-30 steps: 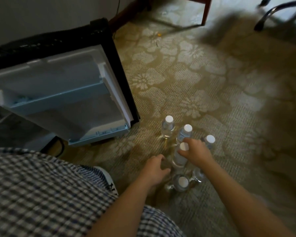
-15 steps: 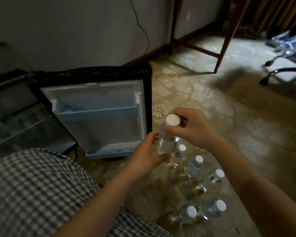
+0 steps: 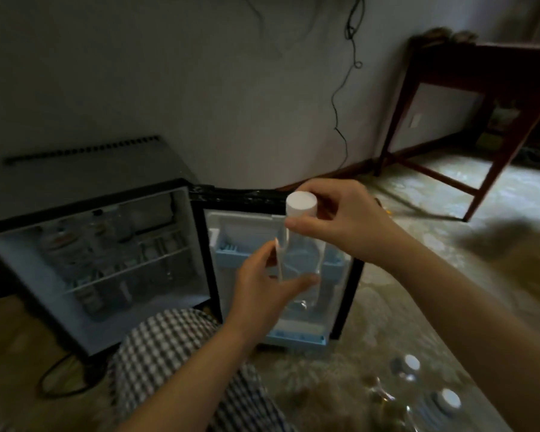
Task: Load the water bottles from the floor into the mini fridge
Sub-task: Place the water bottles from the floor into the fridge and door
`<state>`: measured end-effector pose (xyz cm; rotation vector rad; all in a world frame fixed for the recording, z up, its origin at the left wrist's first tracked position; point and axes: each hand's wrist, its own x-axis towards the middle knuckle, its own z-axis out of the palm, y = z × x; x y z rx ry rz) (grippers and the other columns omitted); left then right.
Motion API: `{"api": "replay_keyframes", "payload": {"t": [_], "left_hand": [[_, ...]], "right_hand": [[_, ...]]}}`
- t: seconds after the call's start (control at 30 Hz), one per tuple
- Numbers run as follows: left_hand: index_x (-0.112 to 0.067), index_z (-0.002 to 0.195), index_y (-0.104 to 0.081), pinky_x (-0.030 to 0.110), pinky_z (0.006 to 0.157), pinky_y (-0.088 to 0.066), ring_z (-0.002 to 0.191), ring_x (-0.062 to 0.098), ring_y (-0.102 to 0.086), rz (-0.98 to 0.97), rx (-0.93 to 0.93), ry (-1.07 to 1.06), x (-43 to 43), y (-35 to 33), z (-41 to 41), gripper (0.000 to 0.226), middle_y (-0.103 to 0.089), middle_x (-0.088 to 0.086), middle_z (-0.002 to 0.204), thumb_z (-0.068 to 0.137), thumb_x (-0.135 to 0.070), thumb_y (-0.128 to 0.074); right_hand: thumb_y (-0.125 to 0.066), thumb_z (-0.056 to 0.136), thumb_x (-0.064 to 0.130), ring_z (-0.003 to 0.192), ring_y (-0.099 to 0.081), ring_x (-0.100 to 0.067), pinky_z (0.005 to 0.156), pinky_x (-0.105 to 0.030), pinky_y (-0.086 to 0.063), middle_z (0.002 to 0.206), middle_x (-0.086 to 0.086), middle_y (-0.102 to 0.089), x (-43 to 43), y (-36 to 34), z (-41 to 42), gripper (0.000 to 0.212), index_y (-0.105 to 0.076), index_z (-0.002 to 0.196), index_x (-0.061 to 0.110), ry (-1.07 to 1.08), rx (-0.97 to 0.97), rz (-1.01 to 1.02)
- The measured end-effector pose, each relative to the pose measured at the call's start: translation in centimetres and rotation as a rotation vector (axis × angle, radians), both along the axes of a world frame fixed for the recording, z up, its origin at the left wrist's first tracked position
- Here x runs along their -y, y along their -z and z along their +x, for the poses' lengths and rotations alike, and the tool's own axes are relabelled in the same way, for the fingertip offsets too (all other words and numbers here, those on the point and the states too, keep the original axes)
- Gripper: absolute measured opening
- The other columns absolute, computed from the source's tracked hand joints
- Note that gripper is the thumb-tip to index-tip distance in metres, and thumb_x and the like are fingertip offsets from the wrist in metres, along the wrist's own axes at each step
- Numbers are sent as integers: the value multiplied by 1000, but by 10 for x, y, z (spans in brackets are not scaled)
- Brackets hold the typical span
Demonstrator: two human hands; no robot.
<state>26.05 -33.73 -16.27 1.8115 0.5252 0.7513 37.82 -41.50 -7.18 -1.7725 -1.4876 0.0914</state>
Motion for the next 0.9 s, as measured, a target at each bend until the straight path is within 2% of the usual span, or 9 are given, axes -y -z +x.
{"api": "replay_keyframes", "payload": {"t": [0.07,0.13,0.23,0.33,0.4,0.53,0.67,0.77,0.9], "left_hand": [[-33,99,-61,12,71,-53,89,-9,-61,29,-3,-40,-24,-10,-14,40,-65,-21,92,66,-22,-82],[-22,106,-63,20,78,-54,92,-1,-63,59,-24,-88,-50,-20,-32,44,-67,-14,97,66,-23,-82],[-21,102,-63,26,79,-54,91,8,-65,50,-44,-156,-87,-28,-60,41,-69,-7,96,66,-18,-82],[-25,94,-62,21,71,-50,86,9,-63,51,-74,-231,-126,-32,-92,32,-68,-5,92,68,-18,-80],[-19,94,-62,19,70,-50,83,6,-63,50,-80,-261,-149,-34,-107,28,-67,-2,89,71,-13,-77],[-10,104,-61,0,57,-45,67,-19,-59,18,-47,-302,-188,-23,-126,31,-61,-12,82,77,1,-70],[-12,108,-58,3,56,-47,76,-3,-57,-42,-47,-372,-214,-2,-123,30,-58,-13,84,81,-1,-66],[-28,97,-55,16,71,-51,87,9,-60,-24,-201,-376,-245,19,-123,29,-58,-15,84,79,-11,-70],[-27,114,-53,33,90,-52,99,12,-61,-22,-468,-293,-281,42,-126,37,-64,-6,103,81,-29,-69]], "right_hand": [[-71,77,38,69,-56,-24,63,-35,-45,78,-12,-63,-25,-6,-13,28,-66,90,13,-16,-2,31],[-70,77,41,62,-49,-13,58,-25,-40,73,-6,-59,-53,-13,-29,29,-63,87,16,-38,12,19],[-68,74,50,69,-49,-13,63,-27,-41,81,0,-55,-91,-19,-49,41,-61,93,14,-64,83,-65],[-68,73,52,88,-58,-11,75,-29,-51,102,6,-62,-134,-13,-74,49,-57,113,25,-164,43,-158],[-67,75,53,101,-60,-13,85,-32,-51,114,7,-63,-161,-1,-93,60,-46,127,29,-180,21,-190],[-66,81,45,112,-58,-21,90,-33,-47,123,0,-61,-214,21,-123,66,-35,135,23,-166,12,-224],[-64,85,41,114,-57,-23,98,-39,-44,122,-3,-61,-250,41,-127,61,-35,133,20,-156,11,-246],[-63,85,39,118,-55,-23,99,-36,-40,125,-3,-60,-277,66,-127,60,-34,134,19,-137,8,-282],[-64,84,41,121,-55,-22,102,-37,-40,129,-2,-58,-309,99,-117,64,-32,136,21,-138,-36,-367]]}}
